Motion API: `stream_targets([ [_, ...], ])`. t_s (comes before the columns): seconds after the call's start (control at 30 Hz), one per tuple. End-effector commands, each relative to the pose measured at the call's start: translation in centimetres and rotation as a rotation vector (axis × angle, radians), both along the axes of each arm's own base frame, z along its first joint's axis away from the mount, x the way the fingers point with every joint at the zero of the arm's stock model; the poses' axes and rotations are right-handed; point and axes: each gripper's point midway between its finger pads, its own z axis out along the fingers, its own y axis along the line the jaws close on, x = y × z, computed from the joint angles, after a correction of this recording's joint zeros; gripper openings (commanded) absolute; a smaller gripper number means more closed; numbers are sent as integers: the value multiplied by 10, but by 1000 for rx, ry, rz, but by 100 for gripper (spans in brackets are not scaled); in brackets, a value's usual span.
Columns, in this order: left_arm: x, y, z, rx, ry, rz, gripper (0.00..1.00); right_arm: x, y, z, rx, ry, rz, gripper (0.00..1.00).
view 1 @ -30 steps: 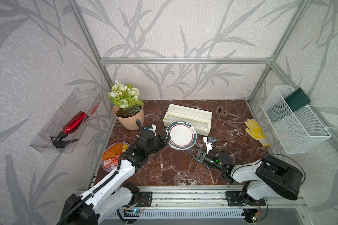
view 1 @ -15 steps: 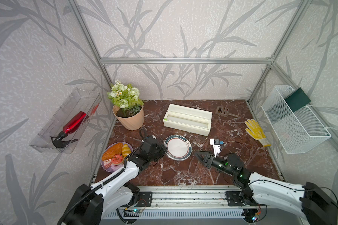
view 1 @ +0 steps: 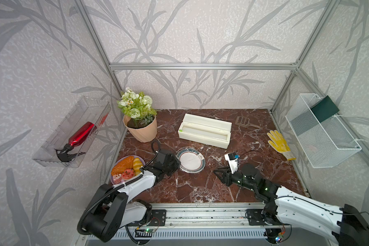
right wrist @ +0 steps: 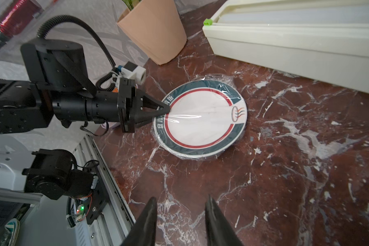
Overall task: Wrap the plate with plastic wrap
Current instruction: Pick up the plate at the center of the board.
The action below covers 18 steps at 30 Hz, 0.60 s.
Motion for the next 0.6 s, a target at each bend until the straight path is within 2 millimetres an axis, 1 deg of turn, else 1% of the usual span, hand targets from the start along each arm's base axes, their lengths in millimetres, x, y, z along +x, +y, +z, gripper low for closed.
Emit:
stream_targets([
  [0.0, 2, -4, -9, 17, 24, -35, 7, 8, 8, 8, -83, -43, 27, 38],
  [0.07, -4, -3, -18, 28, 57, -46, 14, 14, 9, -1, -160, -11, 22, 39],
  [0.13, -13, 2, -25, 49, 85, -48, 21, 17, 15, -7, -234, 24, 44, 40],
  [0.23, -25, 12, -23, 93, 99, -53, 31, 16, 25, -15, -288, 86, 91, 40],
  [0.3, -31, 18, -12, 123, 85, -57, 38, 18, 31, -19, -272, 141, 72, 40],
  [0.4, -31, 29, 17, 166, 19, -47, 48, 20, 41, -26, -208, 291, 5, 40],
  [0.47, -26, 37, 42, 202, -44, -25, 55, 20, 46, -38, -162, 434, -70, 41],
  [0.53, -17, 37, 67, 249, -92, -58, 57, 20, 51, -51, -110, 554, -144, 44],
  [0.57, -11, 35, 75, 266, -102, -80, 57, 21, 53, -57, -72, 615, -190, 46],
])
